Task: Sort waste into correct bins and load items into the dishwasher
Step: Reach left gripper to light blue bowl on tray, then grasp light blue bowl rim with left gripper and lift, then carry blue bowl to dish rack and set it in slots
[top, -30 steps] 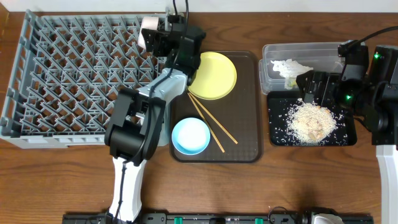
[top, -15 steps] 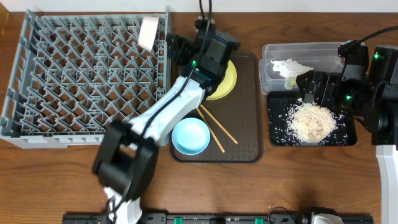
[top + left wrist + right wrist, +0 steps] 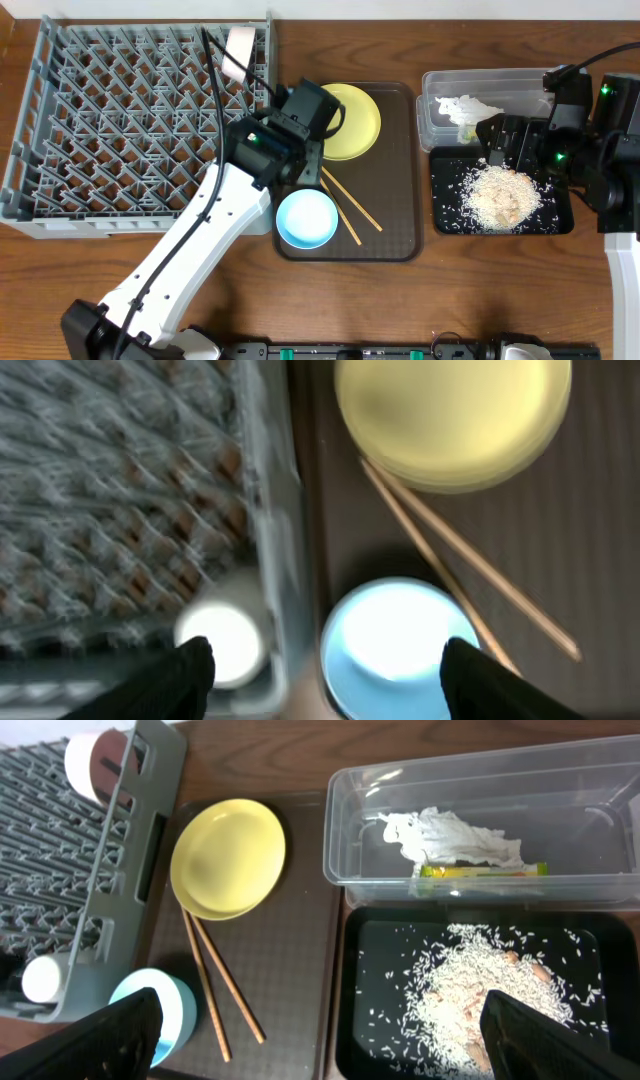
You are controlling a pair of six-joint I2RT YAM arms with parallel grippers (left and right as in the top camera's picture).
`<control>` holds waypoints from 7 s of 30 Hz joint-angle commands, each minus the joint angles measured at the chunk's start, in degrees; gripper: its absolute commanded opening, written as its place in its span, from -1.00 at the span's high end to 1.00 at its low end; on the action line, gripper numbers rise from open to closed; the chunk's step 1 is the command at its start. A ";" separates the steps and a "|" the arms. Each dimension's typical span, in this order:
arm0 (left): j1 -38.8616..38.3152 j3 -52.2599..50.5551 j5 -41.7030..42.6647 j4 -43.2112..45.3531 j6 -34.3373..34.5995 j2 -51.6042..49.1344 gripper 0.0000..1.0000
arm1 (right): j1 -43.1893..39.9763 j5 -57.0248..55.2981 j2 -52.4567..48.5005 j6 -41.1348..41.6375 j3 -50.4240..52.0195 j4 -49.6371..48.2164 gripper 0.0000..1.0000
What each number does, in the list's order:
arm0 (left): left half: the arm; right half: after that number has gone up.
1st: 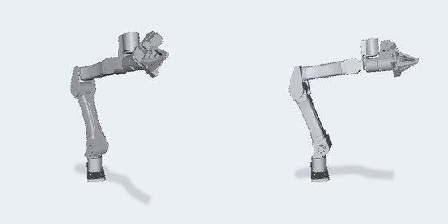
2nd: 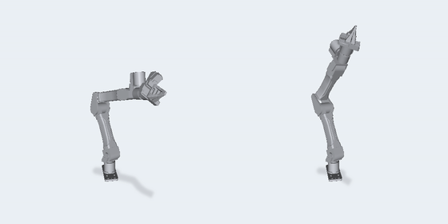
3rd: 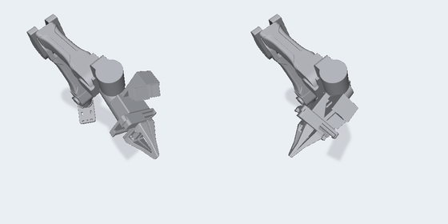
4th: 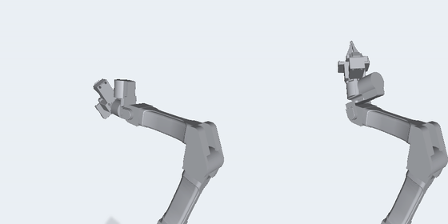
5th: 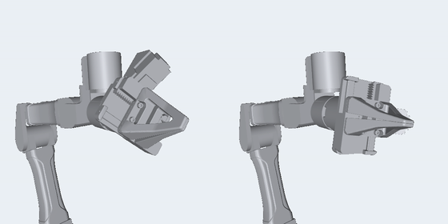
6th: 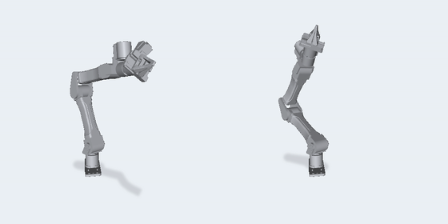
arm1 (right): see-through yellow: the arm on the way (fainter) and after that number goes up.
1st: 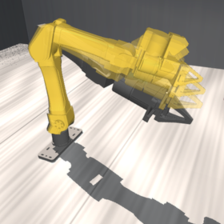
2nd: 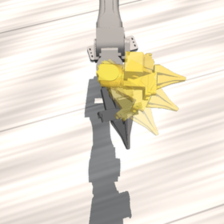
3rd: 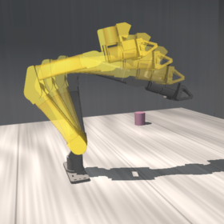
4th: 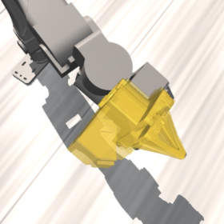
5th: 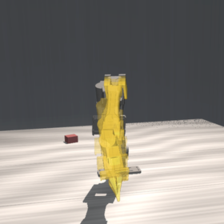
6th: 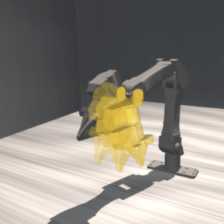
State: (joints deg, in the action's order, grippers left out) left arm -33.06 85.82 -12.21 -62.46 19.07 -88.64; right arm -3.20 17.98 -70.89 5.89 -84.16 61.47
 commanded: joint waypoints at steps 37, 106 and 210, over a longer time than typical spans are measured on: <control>-8.59 -25.66 11.32 19.47 -7.06 -5.99 0.84 | -0.20 -0.17 -0.26 0.48 -0.07 -0.13 -0.99; -1.14 -14.80 8.90 14.27 -6.23 -7.72 -0.16 | -0.20 -0.17 -0.26 0.48 -0.07 -0.13 -0.99; 12.52 -14.88 -42.71 55.98 -36.50 -1.81 0.85 | -0.20 -0.17 -0.26 0.48 -0.07 -0.13 -0.99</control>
State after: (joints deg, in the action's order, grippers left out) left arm -22.63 70.04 -53.01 -7.97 -13.69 -90.11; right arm -3.20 17.98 -70.89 5.89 -84.16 61.47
